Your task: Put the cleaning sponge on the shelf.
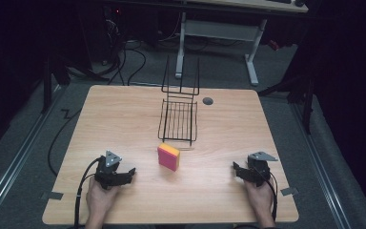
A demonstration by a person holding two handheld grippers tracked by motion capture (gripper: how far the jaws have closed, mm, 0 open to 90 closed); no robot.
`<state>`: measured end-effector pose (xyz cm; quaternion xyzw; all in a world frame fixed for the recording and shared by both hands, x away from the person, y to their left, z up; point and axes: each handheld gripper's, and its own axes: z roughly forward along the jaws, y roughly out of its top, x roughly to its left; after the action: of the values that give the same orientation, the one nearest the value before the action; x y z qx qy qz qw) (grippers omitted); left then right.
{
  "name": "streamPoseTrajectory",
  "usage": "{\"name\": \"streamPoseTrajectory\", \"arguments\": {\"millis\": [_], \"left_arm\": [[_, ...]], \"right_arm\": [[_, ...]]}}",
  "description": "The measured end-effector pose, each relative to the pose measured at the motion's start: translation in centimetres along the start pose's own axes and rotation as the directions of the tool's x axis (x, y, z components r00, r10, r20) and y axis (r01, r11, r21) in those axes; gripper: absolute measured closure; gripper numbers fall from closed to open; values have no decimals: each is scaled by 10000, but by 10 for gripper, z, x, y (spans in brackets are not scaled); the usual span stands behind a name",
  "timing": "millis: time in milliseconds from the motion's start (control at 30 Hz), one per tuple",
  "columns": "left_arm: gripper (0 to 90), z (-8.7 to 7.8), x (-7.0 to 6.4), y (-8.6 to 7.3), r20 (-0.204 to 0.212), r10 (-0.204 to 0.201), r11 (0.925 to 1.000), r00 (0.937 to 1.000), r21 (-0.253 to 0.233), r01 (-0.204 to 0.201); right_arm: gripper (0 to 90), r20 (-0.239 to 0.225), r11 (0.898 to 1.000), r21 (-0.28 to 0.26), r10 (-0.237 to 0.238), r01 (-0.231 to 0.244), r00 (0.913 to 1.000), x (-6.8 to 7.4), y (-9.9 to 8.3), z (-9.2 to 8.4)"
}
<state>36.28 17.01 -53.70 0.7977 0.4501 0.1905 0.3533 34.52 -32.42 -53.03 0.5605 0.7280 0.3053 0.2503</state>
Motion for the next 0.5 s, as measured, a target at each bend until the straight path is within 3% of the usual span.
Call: {"name": "streamPoseTrajectory", "arguments": {"millis": [500], "left_arm": [[181,1,0,1,-94,-158,9999,9998,11,158]], "right_arm": [[337,-26,10000,1,32,-32,10000,1,0,0]]}}
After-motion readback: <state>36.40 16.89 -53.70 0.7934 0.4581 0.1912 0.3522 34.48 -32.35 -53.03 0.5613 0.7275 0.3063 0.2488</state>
